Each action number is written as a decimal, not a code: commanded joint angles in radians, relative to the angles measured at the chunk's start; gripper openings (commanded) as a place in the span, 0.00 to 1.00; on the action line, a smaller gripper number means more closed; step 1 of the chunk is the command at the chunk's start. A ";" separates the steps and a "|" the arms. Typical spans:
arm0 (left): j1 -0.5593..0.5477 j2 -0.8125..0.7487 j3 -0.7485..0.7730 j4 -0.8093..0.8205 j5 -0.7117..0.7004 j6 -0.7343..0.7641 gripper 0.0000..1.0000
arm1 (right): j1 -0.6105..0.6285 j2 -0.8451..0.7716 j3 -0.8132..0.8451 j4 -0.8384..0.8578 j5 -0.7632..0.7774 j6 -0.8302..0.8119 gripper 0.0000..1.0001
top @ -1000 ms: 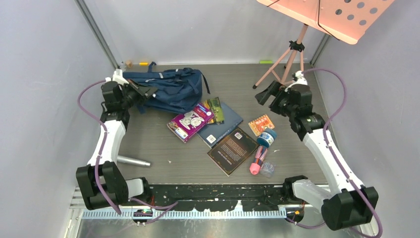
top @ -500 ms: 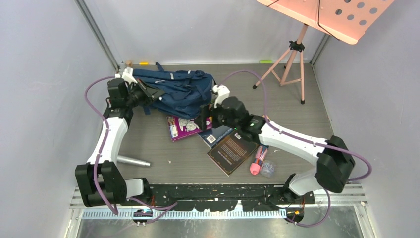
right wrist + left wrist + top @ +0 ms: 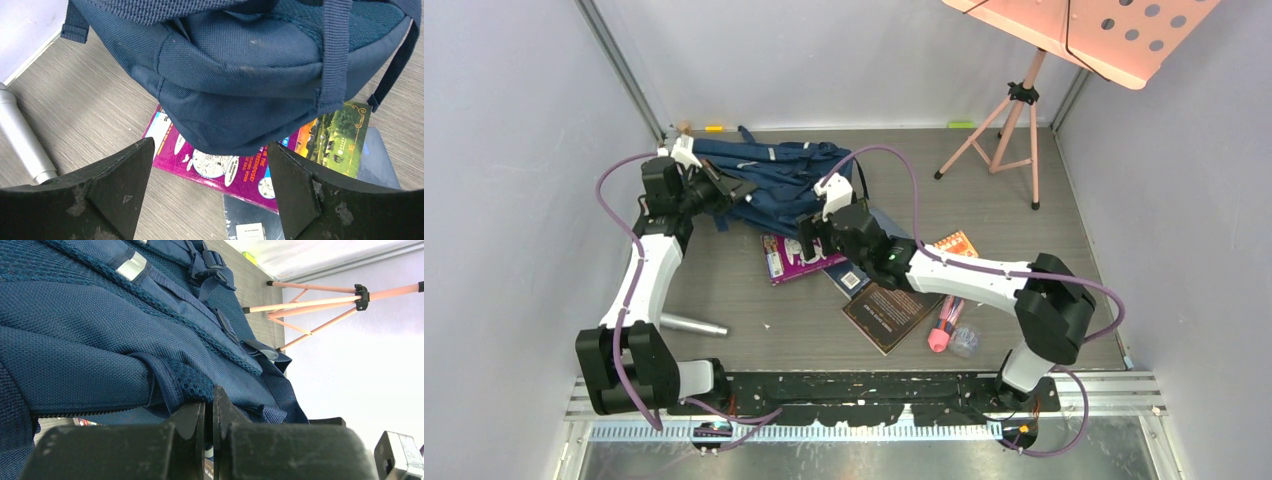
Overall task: Pack the student bag
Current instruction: Adjust the student bag at the center of the board.
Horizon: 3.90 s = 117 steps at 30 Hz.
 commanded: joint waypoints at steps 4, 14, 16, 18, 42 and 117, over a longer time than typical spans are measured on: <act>-0.009 -0.012 0.067 0.059 0.093 0.029 0.00 | 0.012 0.073 0.084 0.087 0.052 -0.012 0.84; -0.029 -0.031 0.088 -0.008 0.048 0.088 0.00 | 0.015 0.199 0.187 0.099 0.221 -0.112 0.39; -0.055 -0.041 0.116 -0.071 0.007 0.145 0.00 | 0.015 0.207 0.204 0.099 0.280 -0.120 0.16; -0.087 -0.064 0.139 -0.113 -0.029 0.206 0.00 | 0.015 0.200 0.220 0.119 0.348 -0.157 0.02; -0.850 -0.090 0.179 -0.169 -0.484 0.500 0.00 | -0.264 -0.180 -0.008 -0.026 0.303 -0.195 0.00; -1.081 -0.207 -0.032 -0.557 -1.026 0.884 1.00 | -0.188 -0.282 -0.155 -0.125 0.184 0.665 0.01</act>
